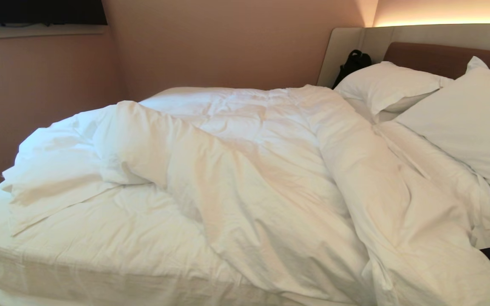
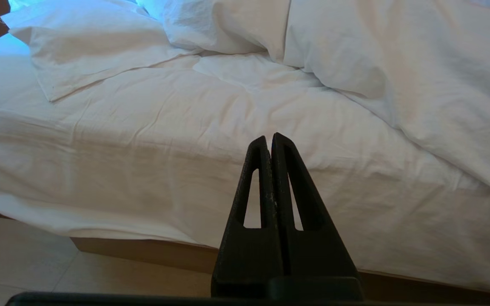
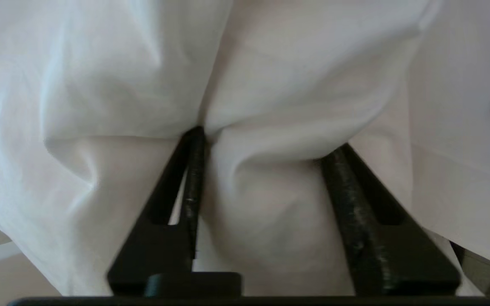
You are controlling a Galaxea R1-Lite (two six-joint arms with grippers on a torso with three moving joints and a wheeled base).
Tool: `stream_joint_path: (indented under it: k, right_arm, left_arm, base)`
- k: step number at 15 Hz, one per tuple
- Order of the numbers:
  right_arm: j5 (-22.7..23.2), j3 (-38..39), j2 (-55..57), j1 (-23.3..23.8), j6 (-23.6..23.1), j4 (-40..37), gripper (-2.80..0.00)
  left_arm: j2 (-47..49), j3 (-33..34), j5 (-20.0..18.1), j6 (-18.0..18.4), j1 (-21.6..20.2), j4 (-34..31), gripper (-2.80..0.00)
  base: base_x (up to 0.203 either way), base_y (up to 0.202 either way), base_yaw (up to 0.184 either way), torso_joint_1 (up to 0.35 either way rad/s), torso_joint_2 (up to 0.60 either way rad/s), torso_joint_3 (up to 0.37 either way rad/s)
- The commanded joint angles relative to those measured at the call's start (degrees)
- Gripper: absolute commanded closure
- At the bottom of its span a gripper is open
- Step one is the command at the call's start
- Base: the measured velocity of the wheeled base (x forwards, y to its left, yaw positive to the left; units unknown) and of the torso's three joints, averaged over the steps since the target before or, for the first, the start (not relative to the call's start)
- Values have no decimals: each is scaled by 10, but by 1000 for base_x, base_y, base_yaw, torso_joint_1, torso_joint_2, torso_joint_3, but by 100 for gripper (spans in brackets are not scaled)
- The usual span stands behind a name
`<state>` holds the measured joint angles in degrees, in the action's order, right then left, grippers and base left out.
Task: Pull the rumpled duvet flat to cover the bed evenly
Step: Flatten the corners of the folded blanket
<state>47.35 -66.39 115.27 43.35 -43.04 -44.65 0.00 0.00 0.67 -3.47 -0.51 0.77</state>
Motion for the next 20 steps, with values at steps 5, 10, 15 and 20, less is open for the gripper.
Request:
stream_joint_path:
  k: [5,10,15,20]
  right_arm:
    - [3,-7,-33,22,2,-31,0]
    - [3,-64,-101,67,13,-137,0]
    - [3,-156,-119,116,13,-250,0]
    - [2,-190,-186,160,8,-361,0]
  left_arm:
    - [1,0,0,0,0,0,0]
    - [1,0,0,0,0,0,0]
    - [1,0,0,0,0,0,0]
    - [1,0,0,0,0,0,0]
  base:
    - [0,0,0,0,0,0]
    - [0,0,0,0,0,0]
    - [0,0,0,0,0,0]
    - [0,0,0,0,0,0]
